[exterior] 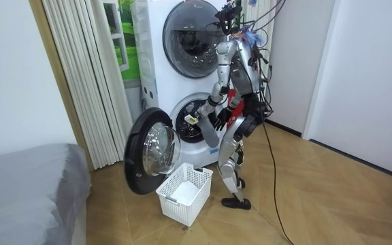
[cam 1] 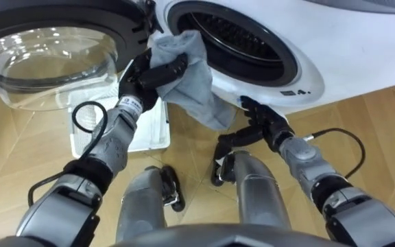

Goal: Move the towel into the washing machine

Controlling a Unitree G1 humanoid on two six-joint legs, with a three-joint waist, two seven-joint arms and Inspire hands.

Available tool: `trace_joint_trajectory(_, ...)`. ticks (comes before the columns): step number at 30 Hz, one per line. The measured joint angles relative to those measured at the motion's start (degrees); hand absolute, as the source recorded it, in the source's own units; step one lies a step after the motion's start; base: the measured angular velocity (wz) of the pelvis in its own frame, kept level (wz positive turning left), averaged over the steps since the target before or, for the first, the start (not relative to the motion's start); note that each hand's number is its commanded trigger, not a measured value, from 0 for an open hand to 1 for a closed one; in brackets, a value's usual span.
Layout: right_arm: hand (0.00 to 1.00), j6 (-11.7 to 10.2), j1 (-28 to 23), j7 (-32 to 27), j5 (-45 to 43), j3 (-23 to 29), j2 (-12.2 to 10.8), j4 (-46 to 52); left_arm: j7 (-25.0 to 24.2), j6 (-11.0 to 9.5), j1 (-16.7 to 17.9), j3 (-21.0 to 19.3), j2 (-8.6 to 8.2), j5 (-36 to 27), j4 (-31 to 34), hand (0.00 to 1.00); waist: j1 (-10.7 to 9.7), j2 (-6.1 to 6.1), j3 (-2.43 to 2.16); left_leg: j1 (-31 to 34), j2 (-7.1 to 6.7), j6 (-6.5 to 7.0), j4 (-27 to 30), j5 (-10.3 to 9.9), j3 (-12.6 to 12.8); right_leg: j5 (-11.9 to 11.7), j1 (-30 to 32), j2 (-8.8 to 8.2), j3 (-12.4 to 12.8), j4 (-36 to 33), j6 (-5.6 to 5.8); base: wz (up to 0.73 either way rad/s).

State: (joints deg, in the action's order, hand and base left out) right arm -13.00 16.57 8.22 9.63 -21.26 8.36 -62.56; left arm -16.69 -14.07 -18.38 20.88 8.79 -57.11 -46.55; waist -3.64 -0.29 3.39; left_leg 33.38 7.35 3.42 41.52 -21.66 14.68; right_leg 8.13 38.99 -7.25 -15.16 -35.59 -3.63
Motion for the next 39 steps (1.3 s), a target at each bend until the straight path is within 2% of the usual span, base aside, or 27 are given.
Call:
trace_joint_trajectory(6,0.00,-0.2,-0.9,0.2,-1.3,0.0,-0.1,1.2,-2.1,0.9,0.0,-0.5,-0.37,-7.9,0.1,1.00,1.5,0.73,-0.45,-0.1,0.14,-0.13,-0.1,0.0,0.0,0.0,0.1,0.36,0.1,0.0,-0.05,0.00)
trace_joint_trajectory(11,0.00,-0.2,-0.9,0.8,-2.5,-0.2,-0.2,2.6,-3.6,1.0,-0.1,-0.5,-0.40,-9.7,0.3,1.00,2.4,0.91,-0.57,-0.1,0.14,-0.25,0.1,0.1,-0.1,0.0,0.0,0.23,0.1,-0.1,-0.11,0.00)
trace_joint_trajectory(13,0.00,-0.1,-0.9,1.0,-3.8,-0.6,-0.3,2.6,-4.2,1.9,-0.2,-0.5,-0.08,-12.3,0.3,1.00,2.3,0.90,-0.57,-0.1,-0.02,-0.33,0.1,0.2,-0.3,0.1,0.0,0.13,0.1,-0.2,-0.18,0.02)
trace_joint_trajectory(16,0.00,0.8,-0.9,2.3,-4.2,-0.6,-0.3,2.8,-5.0,3.5,-0.2,-0.2,-0.52,-14.2,0.3,1.00,2.1,0.90,-0.57,-0.1,-0.18,-0.41,0.1,0.3,-0.7,0.2,-0.1,-0.03,-0.1,-0.1,-0.26,0.05)
trace_joint_trajectory(21,0.00,2.9,-0.9,3.3,-5.4,-0.4,-0.7,3.3,-7.0,5.6,-0.1,0.8,-0.70,-14.3,0.3,1.00,1.3,0.85,-0.58,0.0,-0.18,-0.42,0.1,0.3,-0.8,0.2,-0.3,-0.17,-0.5,-0.1,-0.34,0.01)
trace_joint_trajectory(28,0.00,5.4,-0.8,3.2,-7.5,0.0,-1.0,3.9,-10.5,8.0,0.5,4.9,0.60,-14.2,-0.8,1.00,0.6,0.84,-0.57,0.0,-0.18,-0.42,0.0,0.3,-0.8,0.3,-0.2,-0.19,-0.6,-0.1,-0.37,0.00)
trace_joint_trajectory(35,0.00,5.8,-0.9,3.1,-8.5,0.0,-0.7,6.7,-11.3,10.0,1.1,8.1,2.86,-12.3,-0.8,1.00,0.7,0.96,-0.54,0.1,-0.10,-0.72,-0.9,0.5,-0.7,0.1,0.0,0.22,-0.5,0.9,-0.48,-0.01)
trace_joint_trajectory(39,0.00,5.6,-0.5,3.0,-9.7,-0.1,-0.4,7.5,-11.7,10.9,1.1,9.6,3.51,-6.7,-0.7,1.00,0.9,1.70,-0.62,0.1,-0.10,-0.75,-1.4,0.5,-0.7,0.1,0.0,0.36,-0.6,1.0,-0.48,0.00)
